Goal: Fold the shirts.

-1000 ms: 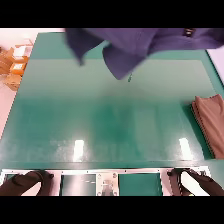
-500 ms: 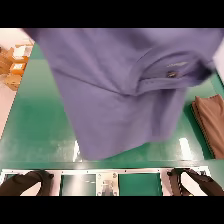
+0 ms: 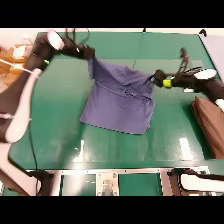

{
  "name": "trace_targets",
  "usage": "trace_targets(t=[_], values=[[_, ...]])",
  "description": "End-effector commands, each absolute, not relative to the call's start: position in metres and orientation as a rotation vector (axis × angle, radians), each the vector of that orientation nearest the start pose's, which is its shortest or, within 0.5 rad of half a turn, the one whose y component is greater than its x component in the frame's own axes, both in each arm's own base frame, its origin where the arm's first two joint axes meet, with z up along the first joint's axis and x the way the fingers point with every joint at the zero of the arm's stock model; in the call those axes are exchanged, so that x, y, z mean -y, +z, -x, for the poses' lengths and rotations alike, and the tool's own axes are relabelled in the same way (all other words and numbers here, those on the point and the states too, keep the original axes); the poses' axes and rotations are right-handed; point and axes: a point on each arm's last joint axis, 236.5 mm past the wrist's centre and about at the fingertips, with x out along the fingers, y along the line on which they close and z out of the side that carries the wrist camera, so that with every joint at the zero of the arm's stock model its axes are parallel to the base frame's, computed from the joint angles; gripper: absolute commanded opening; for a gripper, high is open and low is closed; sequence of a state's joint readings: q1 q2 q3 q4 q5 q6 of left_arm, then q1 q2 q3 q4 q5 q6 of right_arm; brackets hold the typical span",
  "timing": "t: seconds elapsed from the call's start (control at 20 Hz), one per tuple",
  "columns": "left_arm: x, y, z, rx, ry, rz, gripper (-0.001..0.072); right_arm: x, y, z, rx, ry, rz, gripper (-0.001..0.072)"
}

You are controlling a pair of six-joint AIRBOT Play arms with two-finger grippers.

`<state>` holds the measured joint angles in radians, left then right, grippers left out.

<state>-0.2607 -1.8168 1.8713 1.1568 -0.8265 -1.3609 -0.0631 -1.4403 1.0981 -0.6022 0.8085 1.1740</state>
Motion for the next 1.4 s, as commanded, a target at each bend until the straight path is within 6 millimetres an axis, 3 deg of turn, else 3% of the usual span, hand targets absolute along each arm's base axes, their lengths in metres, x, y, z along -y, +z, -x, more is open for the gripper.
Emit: trace_targets(t=[0.0,0.05,0.1,0.15,0.2,0.35,0.45,0.55,0.75,0.95,1.1,1.35], values=[[0.240,-0.006,-0.593,-0.870,-0.501,0.178,0.0024,-0.108,-0.082,-0.491,-1.079,0.286,-0.697,0.0016],[0.241,-0.008,-0.588,-0.892,-0.510,0.175,0.0025,-0.106,-0.083,-0.496,-1.087,0.296,-0.703,0.0024],[0.241,-0.005,-0.579,-0.933,-0.533,0.165,0.0126,-0.101,-0.076,-0.502,-1.082,0.313,-0.709,0.0143],[0.237,0.003,-0.568,-0.986,-0.557,0.159,0.0493,-0.094,-0.063,-0.507,-1.073,0.333,-0.704,0.0305],[0.231,0.015,-0.555,-1.041,-0.577,0.160,0.0606,-0.083,-0.049,-0.508,-1.081,0.365,-0.680,0.0382],[0.190,0.054,-0.515,-1.206,-0.572,0.190,0.0606,-0.035,-0.020,-0.490,-1.166,0.423,-0.600,0.0447],[0.160,0.057,-0.485,-1.348,-0.506,0.253,0.0606,-0.011,-0.009,-0.473,-1.198,0.427,-0.630,0.0505],[0.148,0.042,-0.443,-1.522,-0.474,0.287,0.0606,-0.004,-0.010,-0.455,-1.249,0.445,-0.659,0.0505],[0.165,-0.004,-0.369,-1.710,-0.452,0.308,0.0606,-0.025,-0.038,-0.429,-1.325,0.495,-0.652,0.0504],[0.168,-0.053,-0.306,-1.768,-0.368,0.368,0.0607,-0.045,-0.049,-0.426,-1.336,0.524,-0.620,0.0504],[0.172,-0.077,-0.302,-1.689,-0.312,0.468,0.0607,-0.054,-0.047,-0.430,-1.326,0.535,-0.615,0.0504],[0.179,-0.100,-0.337,-1.499,-0.232,0.625,0.0605,-0.057,-0.047,-0.429,-1.334,0.537,-0.617,0.0504]])
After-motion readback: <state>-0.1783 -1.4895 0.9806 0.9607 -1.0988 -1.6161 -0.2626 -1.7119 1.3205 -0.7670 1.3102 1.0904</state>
